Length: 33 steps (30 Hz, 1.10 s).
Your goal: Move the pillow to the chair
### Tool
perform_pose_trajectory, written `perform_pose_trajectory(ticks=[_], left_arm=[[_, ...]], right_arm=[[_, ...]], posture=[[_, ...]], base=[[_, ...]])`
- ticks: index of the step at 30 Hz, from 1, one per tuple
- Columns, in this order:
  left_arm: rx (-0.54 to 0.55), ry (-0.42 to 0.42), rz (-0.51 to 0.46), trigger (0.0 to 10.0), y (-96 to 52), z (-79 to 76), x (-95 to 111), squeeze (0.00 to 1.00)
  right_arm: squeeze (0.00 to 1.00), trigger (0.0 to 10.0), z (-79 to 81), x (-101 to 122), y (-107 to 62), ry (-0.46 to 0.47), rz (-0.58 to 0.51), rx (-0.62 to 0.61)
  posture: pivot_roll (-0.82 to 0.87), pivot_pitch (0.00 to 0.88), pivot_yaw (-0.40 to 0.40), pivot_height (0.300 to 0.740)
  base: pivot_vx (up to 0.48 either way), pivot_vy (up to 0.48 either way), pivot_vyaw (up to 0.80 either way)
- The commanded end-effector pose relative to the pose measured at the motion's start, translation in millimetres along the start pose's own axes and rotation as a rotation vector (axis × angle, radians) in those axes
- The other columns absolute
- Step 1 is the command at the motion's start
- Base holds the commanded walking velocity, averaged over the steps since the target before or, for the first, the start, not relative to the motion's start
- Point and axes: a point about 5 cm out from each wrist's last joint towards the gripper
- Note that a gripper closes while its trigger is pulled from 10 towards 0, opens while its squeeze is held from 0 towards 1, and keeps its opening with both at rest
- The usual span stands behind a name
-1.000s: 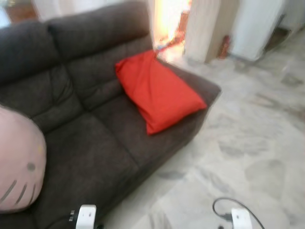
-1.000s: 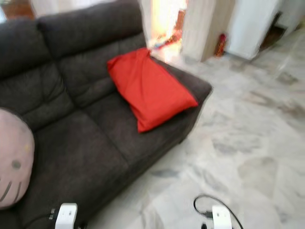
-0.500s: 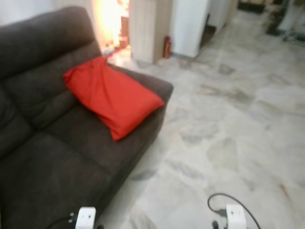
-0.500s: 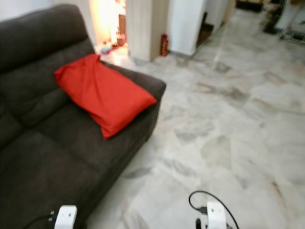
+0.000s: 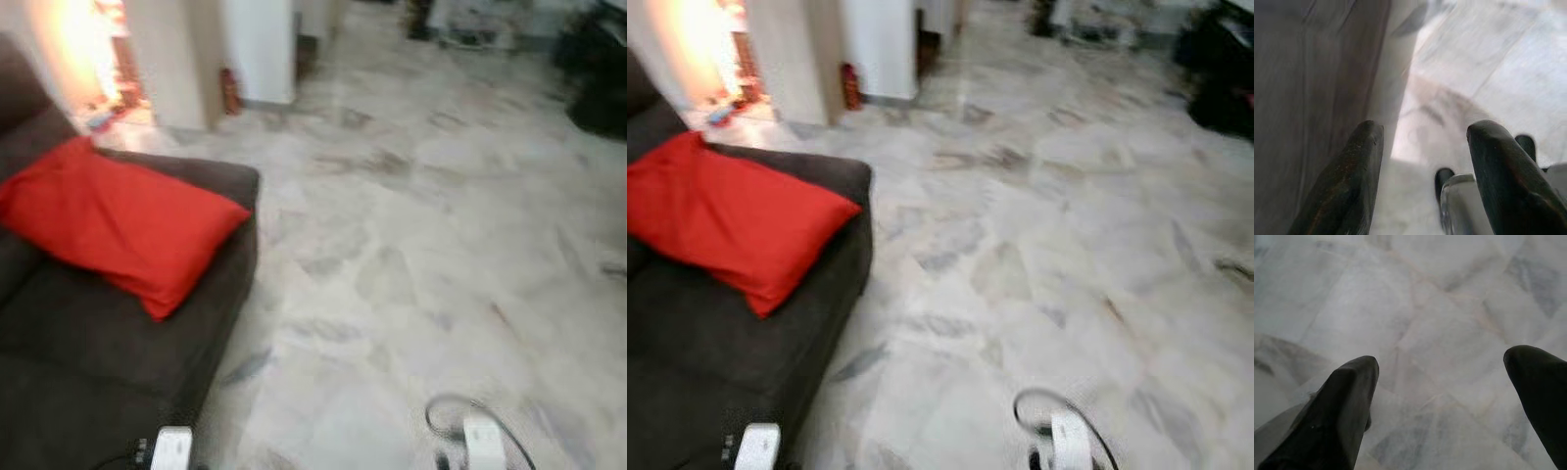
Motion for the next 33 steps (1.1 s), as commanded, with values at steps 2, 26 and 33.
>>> perform_pose_trajectory(ticks=[2, 26, 33], left_arm=[[0.011, 0.003, 0.022, 10.0, -2.9, 6.2, -8.0, 0.00], [0.004, -0.008, 0.045, 10.0, -3.8, 5.2, -12.5, 0.00], [0.005, -0.015, 0.051, 10.0, -4.0, 5.1, -13.5, 0.00]], right_arm=[[0.00, 10.0, 5.9, 3.5, 0.8, 0.010, -0.011, 0.011], [0.00, 10.0, 11.5, 12.1, 1.8, -0.001, -0.049, 0.032], [0.00, 10.0, 10.5, 12.0, 1.7, -0.003, -0.052, 0.032]], posture=[[0.03, 0.029, 0.010, 0.740], [0.03, 0.029, 0.009, 0.740], [0.03, 0.022, 0.008, 0.740]], base=[[0.000, 0.000, -0.76], [0.010, 0.000, -0.25], [0.251, 0.000, 0.00]])
Point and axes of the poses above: a point about 5 cm out from each wrist's last joint towards the gripper, its own y axis pointing out of the wrist towards the gripper, its own x axis along the axis of the wrist's last joint, z = x × y, and after that the axes turned 2 degrees about -y, right-handed
